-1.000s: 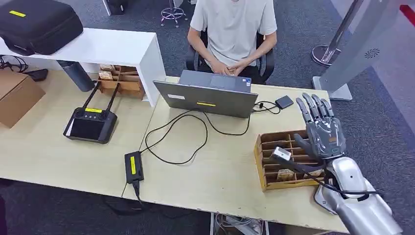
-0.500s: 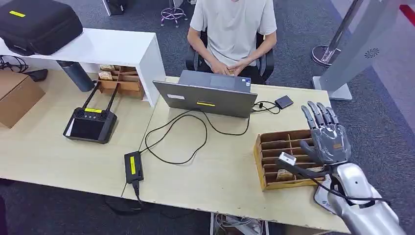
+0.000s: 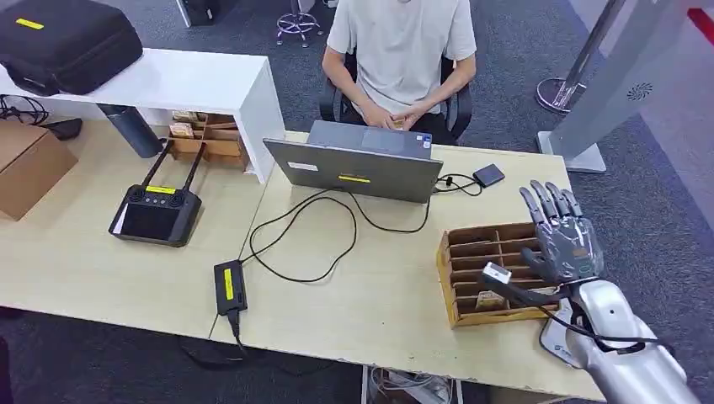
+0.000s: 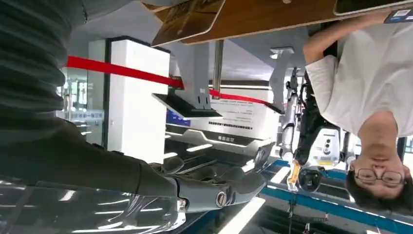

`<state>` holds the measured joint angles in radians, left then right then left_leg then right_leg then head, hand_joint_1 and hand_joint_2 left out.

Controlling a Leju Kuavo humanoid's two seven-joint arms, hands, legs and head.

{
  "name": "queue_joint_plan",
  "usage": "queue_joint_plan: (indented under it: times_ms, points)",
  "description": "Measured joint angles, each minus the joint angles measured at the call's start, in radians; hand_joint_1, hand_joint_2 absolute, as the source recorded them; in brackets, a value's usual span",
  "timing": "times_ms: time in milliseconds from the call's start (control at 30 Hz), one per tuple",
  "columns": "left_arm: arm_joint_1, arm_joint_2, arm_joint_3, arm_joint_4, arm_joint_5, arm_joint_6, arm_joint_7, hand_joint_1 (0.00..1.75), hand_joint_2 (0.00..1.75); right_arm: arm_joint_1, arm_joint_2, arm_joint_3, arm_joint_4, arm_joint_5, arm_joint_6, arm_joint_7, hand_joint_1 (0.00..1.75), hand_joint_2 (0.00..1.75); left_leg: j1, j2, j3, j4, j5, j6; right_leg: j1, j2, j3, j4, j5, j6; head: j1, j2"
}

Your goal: Pass the card to the sensor for recognition and then transmit it.

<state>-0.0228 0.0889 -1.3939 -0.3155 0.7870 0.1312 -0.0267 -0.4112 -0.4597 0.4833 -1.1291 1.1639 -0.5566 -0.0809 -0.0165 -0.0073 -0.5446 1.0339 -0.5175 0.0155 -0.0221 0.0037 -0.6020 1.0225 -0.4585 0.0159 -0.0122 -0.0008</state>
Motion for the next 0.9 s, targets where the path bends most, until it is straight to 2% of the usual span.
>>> queue_joint_plan:
  times_ms: [233, 400, 600, 900]
  points:
    - [0.0, 0.0, 0.0, 0.0, 0.0, -0.002, 0.0, 0.0, 1.75, -0.044, 0.003, 0.018, 0.05, 0.054, 0.003, 0.004, 0.0, 1.75, 0.0, 0.0, 0.0, 0.0, 0.0, 0.0, 0.0, 0.0, 0.0, 0.0, 0.0, 0.0, 0.0, 0.0]
    - [0.0, 0.0, 0.001, 0.0, 0.0, 0.0, 0.0, 0.0, 1.75, -0.115, -0.047, 0.041, 0.053, 0.07, 0.043, -0.004, 0.0, 1.75, 0.0, 0.0, 0.0, 0.0, 0.0, 0.0, 0.0, 0.0, 0.0, 0.0, 0.0, 0.0, 0.0, 0.0]
    - [0.001, 0.0, 0.003, 0.0, 0.0, 0.0, 0.0, 0.0, 1.75, -0.182, -0.108, 0.069, 0.053, 0.056, 0.054, -0.018, 0.0, 1.75, 0.0, 0.0, 0.0, 0.0, 0.0, 0.0, 0.0, 0.0, 0.0, 0.0, 0.0, 0.0, 0.0, 0.0]
    - [0.003, 0.0, 0.008, 0.0, 0.005, 0.0, -0.003, 0.0, 1.75, -0.225, -0.151, 0.111, 0.051, 0.039, 0.054, -0.021, 0.0, 1.75, 0.0, 0.0, 0.0, 0.0, 0.0, 0.0, 0.0, 0.0, 0.0, 0.0, 0.0, 0.0, 0.0, 0.0]
